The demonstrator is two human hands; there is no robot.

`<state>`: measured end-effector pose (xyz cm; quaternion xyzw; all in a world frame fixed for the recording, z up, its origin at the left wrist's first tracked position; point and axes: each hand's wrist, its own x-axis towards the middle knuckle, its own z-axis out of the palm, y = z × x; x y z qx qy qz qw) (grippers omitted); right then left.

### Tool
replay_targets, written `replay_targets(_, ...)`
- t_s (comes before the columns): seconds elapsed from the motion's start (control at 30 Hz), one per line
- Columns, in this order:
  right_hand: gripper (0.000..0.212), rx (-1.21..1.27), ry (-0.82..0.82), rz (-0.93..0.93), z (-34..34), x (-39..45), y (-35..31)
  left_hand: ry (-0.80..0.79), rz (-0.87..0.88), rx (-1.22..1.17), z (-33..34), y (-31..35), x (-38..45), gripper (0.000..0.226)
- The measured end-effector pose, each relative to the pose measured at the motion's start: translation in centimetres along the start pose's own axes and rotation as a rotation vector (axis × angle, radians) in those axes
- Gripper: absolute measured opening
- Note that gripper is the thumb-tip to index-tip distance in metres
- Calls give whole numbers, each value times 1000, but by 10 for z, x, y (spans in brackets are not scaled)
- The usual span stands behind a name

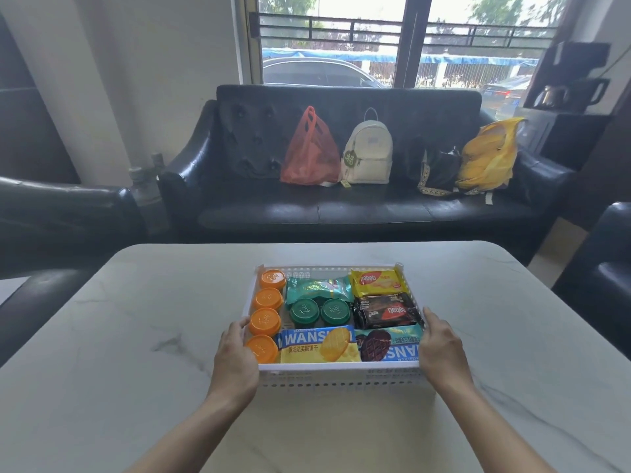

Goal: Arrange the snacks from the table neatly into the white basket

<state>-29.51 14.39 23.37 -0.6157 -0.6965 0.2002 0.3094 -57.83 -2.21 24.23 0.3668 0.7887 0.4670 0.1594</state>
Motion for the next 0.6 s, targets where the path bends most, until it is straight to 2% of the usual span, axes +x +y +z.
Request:
replay_targets(0.37, 45, 12, -21, 28, -1, -4, -2, 5, 54, 76, 4, -7, -1, 44)
replay_targets(0.47, 39, 33, -29, 28, -3, -6, -2, -21, 9, 79, 2, -2, -3, 42)
replay_targets(0.53, 34, 47, -54, 50, -5, -6, -2, 27, 1, 149, 1, 3, -1, 36)
replay_targets(0.6, 36, -3, -9, 36, -13, 3, -13, 159, 129, 191, -1, 24, 7, 26)
